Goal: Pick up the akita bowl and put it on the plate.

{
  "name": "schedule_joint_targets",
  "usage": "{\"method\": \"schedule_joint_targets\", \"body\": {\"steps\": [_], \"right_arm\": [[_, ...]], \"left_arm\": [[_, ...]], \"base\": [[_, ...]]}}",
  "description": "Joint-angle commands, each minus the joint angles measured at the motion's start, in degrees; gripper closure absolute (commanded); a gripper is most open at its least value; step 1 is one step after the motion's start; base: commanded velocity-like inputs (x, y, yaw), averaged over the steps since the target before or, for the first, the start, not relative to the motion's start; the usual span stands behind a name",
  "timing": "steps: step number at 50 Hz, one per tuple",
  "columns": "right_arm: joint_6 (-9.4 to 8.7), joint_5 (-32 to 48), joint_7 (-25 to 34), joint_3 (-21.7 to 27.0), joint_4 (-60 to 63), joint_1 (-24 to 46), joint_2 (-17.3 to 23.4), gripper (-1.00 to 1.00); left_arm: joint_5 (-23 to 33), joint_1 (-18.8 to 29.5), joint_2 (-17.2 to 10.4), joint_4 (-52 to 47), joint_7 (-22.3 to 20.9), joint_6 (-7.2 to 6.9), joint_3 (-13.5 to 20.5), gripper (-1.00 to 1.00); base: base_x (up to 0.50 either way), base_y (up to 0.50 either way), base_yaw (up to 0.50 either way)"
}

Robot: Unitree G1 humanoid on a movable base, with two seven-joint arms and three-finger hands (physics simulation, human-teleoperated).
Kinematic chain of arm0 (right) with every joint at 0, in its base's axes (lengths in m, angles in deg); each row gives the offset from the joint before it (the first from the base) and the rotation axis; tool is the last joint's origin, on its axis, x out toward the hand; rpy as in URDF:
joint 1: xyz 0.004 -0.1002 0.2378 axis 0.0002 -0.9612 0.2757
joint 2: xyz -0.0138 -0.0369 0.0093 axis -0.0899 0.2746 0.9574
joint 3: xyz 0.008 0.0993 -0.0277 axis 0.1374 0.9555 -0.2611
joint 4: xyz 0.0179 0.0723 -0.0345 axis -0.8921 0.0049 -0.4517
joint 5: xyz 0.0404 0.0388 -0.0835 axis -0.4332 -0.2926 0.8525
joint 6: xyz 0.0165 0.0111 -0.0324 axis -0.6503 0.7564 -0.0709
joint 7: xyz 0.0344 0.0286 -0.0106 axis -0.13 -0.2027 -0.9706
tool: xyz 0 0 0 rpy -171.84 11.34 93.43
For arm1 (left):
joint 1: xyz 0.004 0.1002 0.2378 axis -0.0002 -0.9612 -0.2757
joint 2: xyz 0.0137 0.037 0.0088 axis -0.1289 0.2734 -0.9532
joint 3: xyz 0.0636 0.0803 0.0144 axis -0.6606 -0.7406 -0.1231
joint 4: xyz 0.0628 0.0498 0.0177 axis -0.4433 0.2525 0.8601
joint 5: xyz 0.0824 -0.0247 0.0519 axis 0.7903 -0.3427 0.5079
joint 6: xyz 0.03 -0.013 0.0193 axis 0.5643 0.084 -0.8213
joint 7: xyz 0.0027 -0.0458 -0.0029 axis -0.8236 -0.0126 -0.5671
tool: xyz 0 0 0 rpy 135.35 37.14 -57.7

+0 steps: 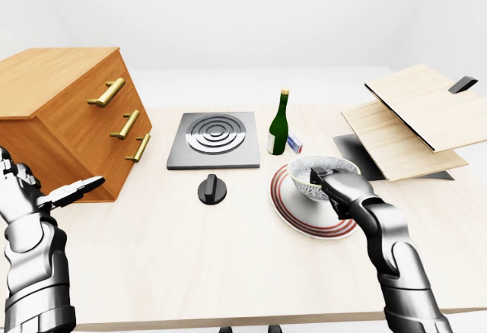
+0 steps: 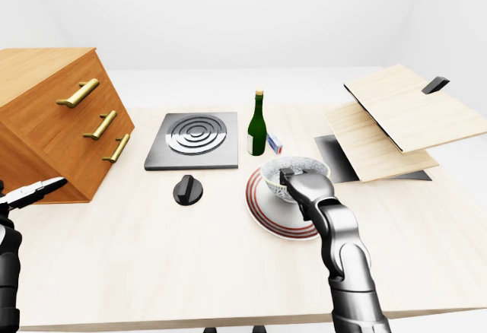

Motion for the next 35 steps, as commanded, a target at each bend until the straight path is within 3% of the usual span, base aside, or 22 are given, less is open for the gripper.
{"method": "schedule_joint_targets", "body": {"steps": [1, 35], "right_arm": [[0.00, 1.16, 0.00, -0.05, -0.32, 0.64, 0.01, 1.00], [0.00, 1.86, 0.00, -0.88, -1.62, 0.64, -0.45, 1.00]], "left_arm": [[-0.05, -0.35, 0.11, -0.99, 0.16, 0.00, 0.12, -1.00], [0.20, -0.74, 0.23, -4.72, -0.05, 0.00, 1.32, -1.00]], "base": [[0.00, 0.00, 0.00], [0.00, 0.00, 0.00]]}}
